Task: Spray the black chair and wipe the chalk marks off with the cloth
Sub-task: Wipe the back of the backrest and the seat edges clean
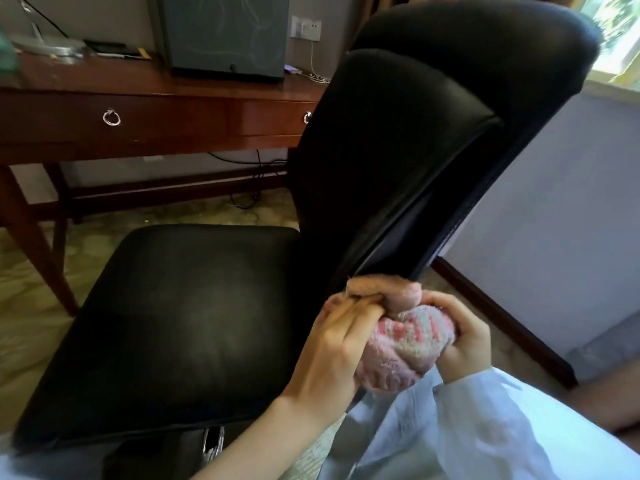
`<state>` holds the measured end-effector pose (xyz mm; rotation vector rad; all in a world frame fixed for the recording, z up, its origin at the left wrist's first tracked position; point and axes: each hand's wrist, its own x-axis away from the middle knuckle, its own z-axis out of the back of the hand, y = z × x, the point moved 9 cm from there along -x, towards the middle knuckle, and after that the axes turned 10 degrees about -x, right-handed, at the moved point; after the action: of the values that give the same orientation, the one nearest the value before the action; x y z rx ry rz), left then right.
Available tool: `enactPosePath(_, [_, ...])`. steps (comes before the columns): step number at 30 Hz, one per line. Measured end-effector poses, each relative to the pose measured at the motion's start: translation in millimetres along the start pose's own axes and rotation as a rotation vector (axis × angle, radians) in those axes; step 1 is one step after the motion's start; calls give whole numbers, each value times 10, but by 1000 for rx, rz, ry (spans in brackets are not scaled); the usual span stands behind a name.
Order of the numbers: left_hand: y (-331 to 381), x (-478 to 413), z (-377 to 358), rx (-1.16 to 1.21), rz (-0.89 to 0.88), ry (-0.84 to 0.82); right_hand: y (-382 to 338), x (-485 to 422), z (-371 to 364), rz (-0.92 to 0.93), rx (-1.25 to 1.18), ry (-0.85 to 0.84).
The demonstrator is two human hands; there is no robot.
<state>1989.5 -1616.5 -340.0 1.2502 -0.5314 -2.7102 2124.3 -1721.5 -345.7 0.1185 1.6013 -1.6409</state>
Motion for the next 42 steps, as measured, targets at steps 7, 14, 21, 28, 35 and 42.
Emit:
enactPosePath(7, [-143,319,-255,-82,-43,-45,207,256,-78,-69,198,-22])
enactPosePath(14, [384,-886,624,44,-115,201,-1092,-555,292,259,36,167])
enactPosePath(21, [343,-1027,655,-118,-213,151,-1399,-722,326,369,179,141])
enactPosePath(28, [-46,-198,119,-347,-296,96,-312,-46,7,129,153,91])
enactPosePath(35, [-399,571,-414,-326,-318,-72,760,563,-278,-260,266,-109])
enactPosePath(42, [-217,166,-86,-192,-322,-43,331,228,-171,-44,177,-193])
